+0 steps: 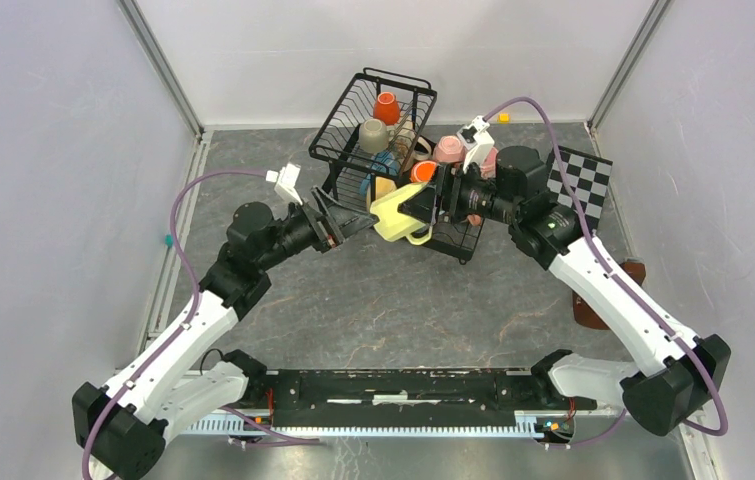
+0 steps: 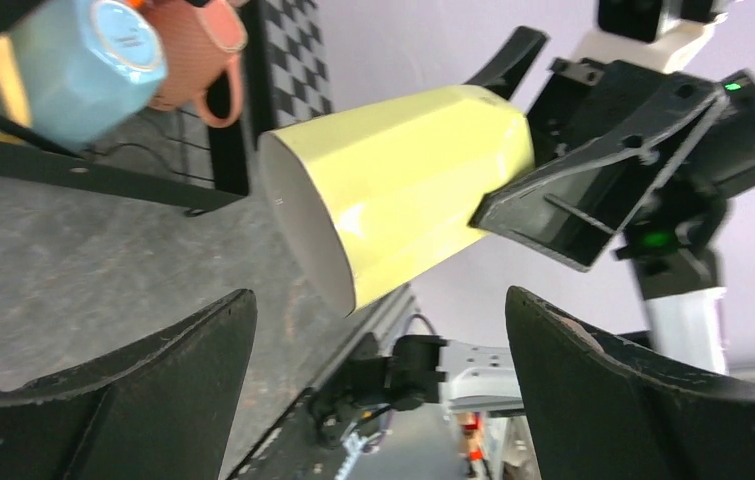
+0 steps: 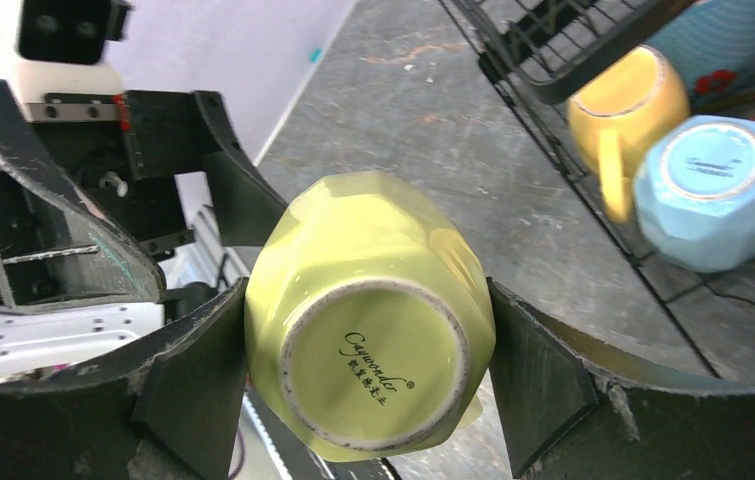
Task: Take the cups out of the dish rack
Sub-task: Unload the cup from the dish rack.
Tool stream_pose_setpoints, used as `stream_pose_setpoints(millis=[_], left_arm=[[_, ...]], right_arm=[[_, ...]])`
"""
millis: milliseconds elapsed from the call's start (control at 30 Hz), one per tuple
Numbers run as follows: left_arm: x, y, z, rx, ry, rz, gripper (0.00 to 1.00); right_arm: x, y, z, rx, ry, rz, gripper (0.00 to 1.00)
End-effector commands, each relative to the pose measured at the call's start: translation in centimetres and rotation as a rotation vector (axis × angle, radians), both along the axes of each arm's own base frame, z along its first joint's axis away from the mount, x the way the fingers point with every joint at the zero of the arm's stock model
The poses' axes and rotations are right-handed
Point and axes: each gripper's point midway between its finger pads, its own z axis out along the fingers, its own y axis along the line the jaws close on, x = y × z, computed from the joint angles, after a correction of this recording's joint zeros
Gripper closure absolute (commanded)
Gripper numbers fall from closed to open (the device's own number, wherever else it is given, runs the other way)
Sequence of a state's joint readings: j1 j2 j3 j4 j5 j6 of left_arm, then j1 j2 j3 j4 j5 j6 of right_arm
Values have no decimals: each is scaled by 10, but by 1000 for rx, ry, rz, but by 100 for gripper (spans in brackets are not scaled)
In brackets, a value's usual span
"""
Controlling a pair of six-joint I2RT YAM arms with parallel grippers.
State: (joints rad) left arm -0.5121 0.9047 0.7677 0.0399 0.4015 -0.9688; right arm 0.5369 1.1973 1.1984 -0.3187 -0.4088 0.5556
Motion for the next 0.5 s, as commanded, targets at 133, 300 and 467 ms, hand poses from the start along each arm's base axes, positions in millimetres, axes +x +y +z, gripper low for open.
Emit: stream_pose_setpoints(millis=[133, 300, 467], left_arm=[[-13, -6, 50, -250, 2, -65, 3], [-19, -6, 62, -313, 2, -91, 12], [-26, -6, 74, -371, -8, -133, 25]], right_arm=[[-25, 21, 84, 326, -167, 146, 81], [-30, 27, 82, 378, -148, 193, 81], [-36, 30, 80, 430, -134, 235, 81]])
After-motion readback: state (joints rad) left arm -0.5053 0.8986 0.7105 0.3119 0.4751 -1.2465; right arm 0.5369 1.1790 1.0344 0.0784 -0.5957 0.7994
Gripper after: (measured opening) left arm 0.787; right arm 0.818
